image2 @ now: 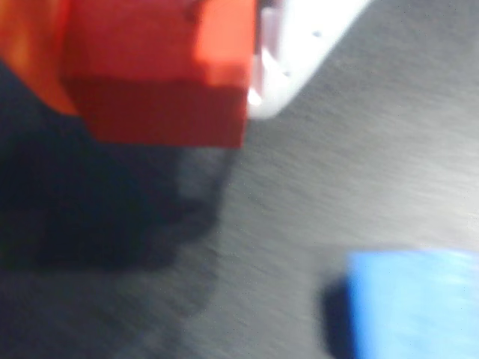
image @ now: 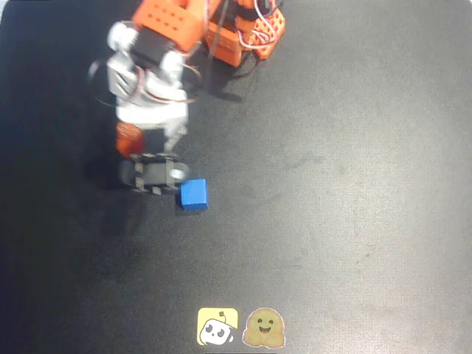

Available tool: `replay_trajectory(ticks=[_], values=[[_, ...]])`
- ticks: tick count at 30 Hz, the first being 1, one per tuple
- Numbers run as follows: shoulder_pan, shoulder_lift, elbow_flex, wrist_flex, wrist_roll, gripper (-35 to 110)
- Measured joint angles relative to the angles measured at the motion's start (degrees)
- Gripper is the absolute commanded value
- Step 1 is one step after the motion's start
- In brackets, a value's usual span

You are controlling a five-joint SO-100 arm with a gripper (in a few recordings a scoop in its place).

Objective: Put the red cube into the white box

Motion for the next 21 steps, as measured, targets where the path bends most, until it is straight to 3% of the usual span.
replay_trajectory(ticks=[21], values=[[7.38, 8.17, -3.08, 10.46, -2.81, 5]])
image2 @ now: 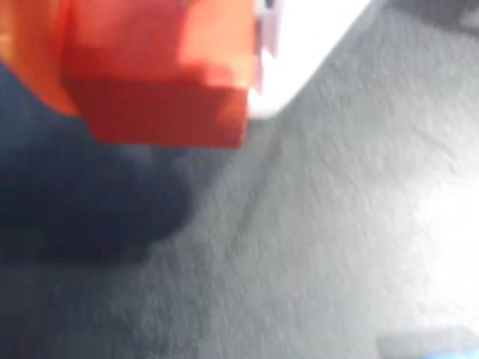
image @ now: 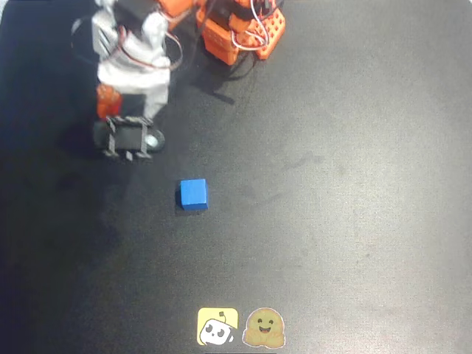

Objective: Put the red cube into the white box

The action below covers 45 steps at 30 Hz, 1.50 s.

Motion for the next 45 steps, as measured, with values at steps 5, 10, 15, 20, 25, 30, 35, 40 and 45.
replay_trajectory(ticks=[5, 10, 15, 20, 25, 30, 35, 40, 45], values=[[2.29, 2.29, 0.00, 1.85, -2.46, 5], [5.01, 5.27, 1.58, 2.64, -5.54, 5], [8.00, 7.56, 2.11, 4.13, -9.14, 5], [11.60, 10.72, 3.52, 5.27, -11.51, 5], [16.79, 13.80, 5.01, 6.50, -14.50, 5], [20.30, 16.08, 8.09, 6.50, -15.64, 5], [22.76, 17.31, 11.07, 6.06, -15.73, 4], [23.99, 20.39, 13.89, 5.27, -15.64, 4], [25.84, 26.63, 18.46, 4.48, -15.38, 4]])
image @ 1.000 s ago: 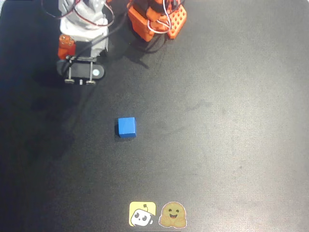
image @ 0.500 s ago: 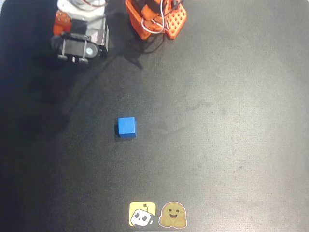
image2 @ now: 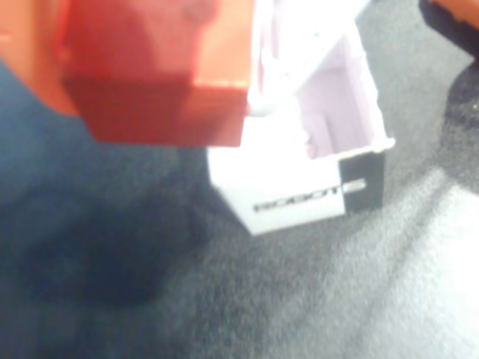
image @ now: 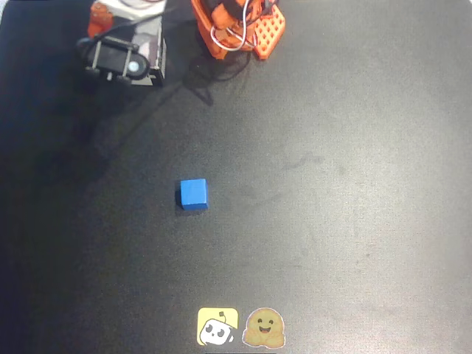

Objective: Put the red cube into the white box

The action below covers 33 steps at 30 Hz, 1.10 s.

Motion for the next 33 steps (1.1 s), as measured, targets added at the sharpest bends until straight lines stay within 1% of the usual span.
replay_trajectory(ticks=[9, 18, 23, 27, 33], values=[[0.88, 2.72, 4.39, -1.32, 2.11, 4], [0.79, 4.92, 5.27, -1.23, 3.43, 4], [-0.35, 7.73, 8.26, -0.62, 6.59, 4], [-0.09, 13.89, 12.22, 0.00, 9.32, 4], [-0.26, 16.26, 13.45, 0.00, 9.58, 4]])
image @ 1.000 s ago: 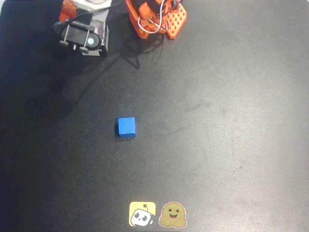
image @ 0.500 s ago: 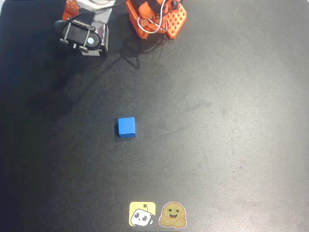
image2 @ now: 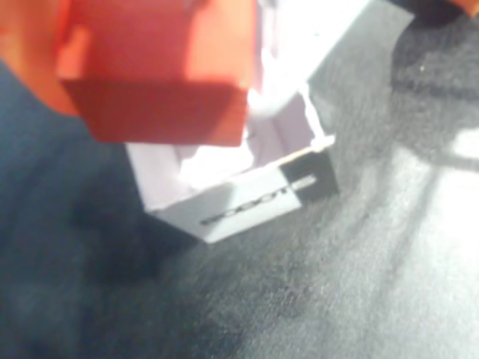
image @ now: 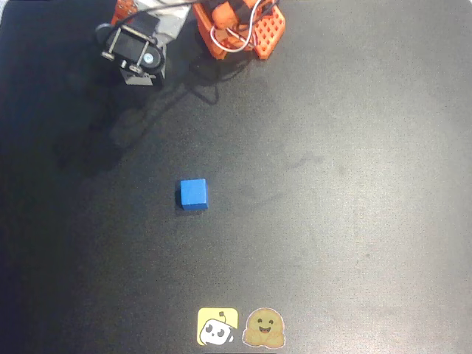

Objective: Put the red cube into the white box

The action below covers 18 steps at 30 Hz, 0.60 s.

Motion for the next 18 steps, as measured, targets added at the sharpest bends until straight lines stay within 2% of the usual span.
replay_trajectory(ticks=[11, 18], values=[[0.00, 0.00, 0.00, 0.00, 0.09, 5], [0.00, 0.18, 0.53, 0.00, 0.09, 11]])
